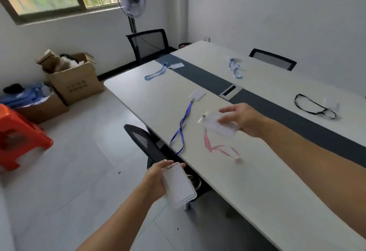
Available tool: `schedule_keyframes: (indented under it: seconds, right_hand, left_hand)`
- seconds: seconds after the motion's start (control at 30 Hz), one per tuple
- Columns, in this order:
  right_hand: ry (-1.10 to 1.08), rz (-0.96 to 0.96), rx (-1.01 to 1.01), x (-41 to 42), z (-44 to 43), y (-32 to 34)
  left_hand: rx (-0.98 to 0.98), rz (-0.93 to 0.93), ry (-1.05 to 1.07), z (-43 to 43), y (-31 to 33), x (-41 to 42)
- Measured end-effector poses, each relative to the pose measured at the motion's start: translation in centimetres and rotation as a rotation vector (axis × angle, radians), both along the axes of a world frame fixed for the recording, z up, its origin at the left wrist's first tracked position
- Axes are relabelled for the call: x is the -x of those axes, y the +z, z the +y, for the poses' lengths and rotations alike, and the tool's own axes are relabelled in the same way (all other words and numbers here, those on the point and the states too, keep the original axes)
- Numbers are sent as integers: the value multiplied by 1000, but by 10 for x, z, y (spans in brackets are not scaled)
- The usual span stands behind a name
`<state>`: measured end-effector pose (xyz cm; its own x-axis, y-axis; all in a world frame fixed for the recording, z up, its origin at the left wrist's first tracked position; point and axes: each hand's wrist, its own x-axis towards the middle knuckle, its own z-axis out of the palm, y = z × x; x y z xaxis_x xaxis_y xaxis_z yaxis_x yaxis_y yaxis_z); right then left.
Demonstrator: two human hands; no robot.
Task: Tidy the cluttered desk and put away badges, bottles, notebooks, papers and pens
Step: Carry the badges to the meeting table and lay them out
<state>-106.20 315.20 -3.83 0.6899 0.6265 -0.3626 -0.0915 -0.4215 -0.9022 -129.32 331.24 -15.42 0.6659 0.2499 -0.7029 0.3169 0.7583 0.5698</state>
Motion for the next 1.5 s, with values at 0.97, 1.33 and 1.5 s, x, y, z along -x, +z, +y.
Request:
schedule_keyframes:
  seconds: [0.97,1.33,1.5]
  right_hand:
    - [413,378,104,-11,194,-109]
    - [368,253,88,50,322,-106]
    - [310,311,74,69,356,-114]
  left_hand:
    - [165,-215,442,166,-4,-74]
    - [71,-126,290,321,0,-35]
    - [147,-146,419,364,-1,-30]
